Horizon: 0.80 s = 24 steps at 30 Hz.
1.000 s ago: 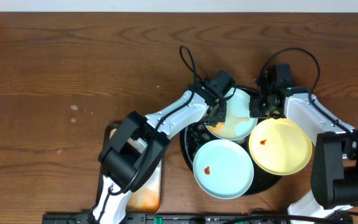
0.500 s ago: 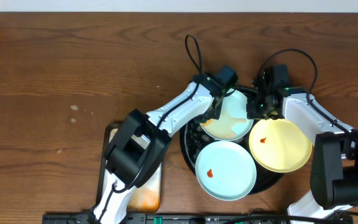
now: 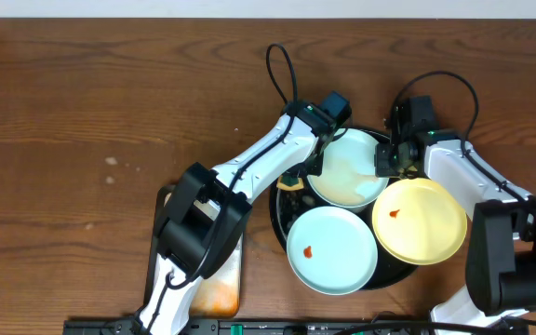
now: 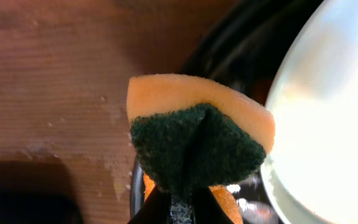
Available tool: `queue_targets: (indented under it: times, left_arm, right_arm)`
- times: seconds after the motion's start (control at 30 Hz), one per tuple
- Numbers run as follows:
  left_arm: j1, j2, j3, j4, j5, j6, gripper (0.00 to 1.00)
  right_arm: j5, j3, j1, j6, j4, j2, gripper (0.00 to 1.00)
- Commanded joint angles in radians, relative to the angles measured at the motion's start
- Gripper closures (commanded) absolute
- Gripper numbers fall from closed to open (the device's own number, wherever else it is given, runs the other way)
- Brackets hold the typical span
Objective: Clean dirty plates on tray and stack at the side
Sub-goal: 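Scrub the upper green plate with the sponge while right gripper holds it, then return sponge to the soapy tray with the left gripper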
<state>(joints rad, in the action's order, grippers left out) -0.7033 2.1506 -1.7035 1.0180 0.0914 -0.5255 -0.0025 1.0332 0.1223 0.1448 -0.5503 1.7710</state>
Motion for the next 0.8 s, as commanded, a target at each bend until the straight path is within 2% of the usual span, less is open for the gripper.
queue_targets:
  times: [0.0, 0.23, 0.47, 0.67, 0.77]
  left_arm:
    - [0.002, -0.034, -0.014, 0.014, -0.032, -0.027, 0.92]
    - [0.002, -0.066, -0.014, 0.008, -0.082, -0.030, 0.92]
    - [0.007, -0.178, -0.014, 0.019, -0.085, -0.032, 0.92]
    - [0.023, -0.327, -0.013, 0.195, -0.079, -0.056, 0.92]
    - [0.036, -0.425, 0.000, 0.308, -0.019, -0.073, 0.92]
  right_arm:
    - [0.134, 0.035, -0.002, -0.027, -0.004, -0.082, 0.99]
    - [0.241, 0.037, 0.033, -0.124, -0.010, -0.245, 0.99]
    - [0.197, 0.037, 0.068, -0.089, -0.072, -0.322, 0.99]
    - [0.176, 0.036, 0.065, -0.044, -0.117, -0.319, 0.99]
    - [0.152, 0.036, 0.065, -0.044, -0.124, -0.319, 0.99]
